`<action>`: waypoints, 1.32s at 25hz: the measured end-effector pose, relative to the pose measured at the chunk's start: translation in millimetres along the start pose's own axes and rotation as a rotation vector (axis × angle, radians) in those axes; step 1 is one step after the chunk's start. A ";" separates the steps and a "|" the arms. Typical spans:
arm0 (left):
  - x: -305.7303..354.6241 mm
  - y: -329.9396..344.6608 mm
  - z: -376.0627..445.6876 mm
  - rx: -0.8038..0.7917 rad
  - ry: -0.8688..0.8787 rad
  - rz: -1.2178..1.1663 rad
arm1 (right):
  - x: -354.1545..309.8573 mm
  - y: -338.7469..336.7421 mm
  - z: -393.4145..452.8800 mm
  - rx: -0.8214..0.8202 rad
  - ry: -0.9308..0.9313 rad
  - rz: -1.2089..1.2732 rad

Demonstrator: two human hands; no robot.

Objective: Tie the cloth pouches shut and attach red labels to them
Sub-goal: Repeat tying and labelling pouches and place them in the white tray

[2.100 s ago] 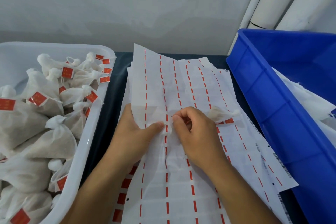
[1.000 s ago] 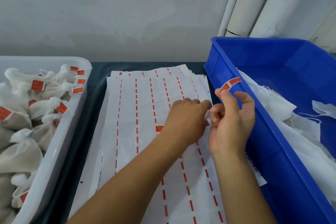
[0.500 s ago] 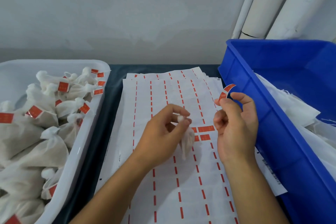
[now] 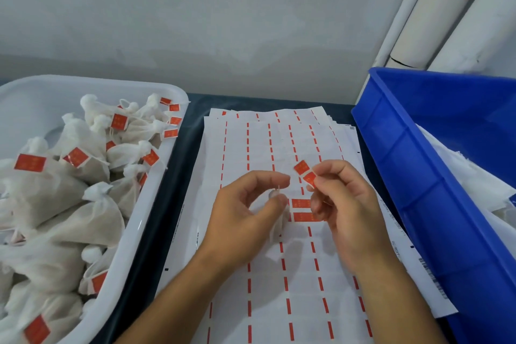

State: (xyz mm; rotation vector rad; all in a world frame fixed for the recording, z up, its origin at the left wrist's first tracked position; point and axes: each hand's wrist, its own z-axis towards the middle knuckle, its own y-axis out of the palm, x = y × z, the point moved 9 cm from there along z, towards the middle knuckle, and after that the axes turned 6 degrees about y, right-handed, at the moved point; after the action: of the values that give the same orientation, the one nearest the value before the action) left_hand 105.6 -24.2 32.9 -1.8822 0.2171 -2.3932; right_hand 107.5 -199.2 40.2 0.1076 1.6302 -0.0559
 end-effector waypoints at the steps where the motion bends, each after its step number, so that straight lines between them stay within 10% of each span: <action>1: 0.9 0.5 -1.0 0.002 0.007 -0.043 | 1.1 2.3 -0.8 -0.010 0.004 -0.006; 20: -1.5 12.4 -4.3 -0.118 -0.071 -0.230 | -15.4 21.5 -14.6 -0.024 -0.308 -0.323; 33: -4.6 6.4 -2.4 -0.014 -0.076 -0.249 | -3.1 17.4 -7.8 0.019 -0.171 -0.354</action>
State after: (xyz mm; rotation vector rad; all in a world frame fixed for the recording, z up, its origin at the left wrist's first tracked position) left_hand 104.3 -29.7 26.8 -2.1150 -0.0067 -2.4690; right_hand 101.8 -181.2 44.3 -0.1683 1.4620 -0.3435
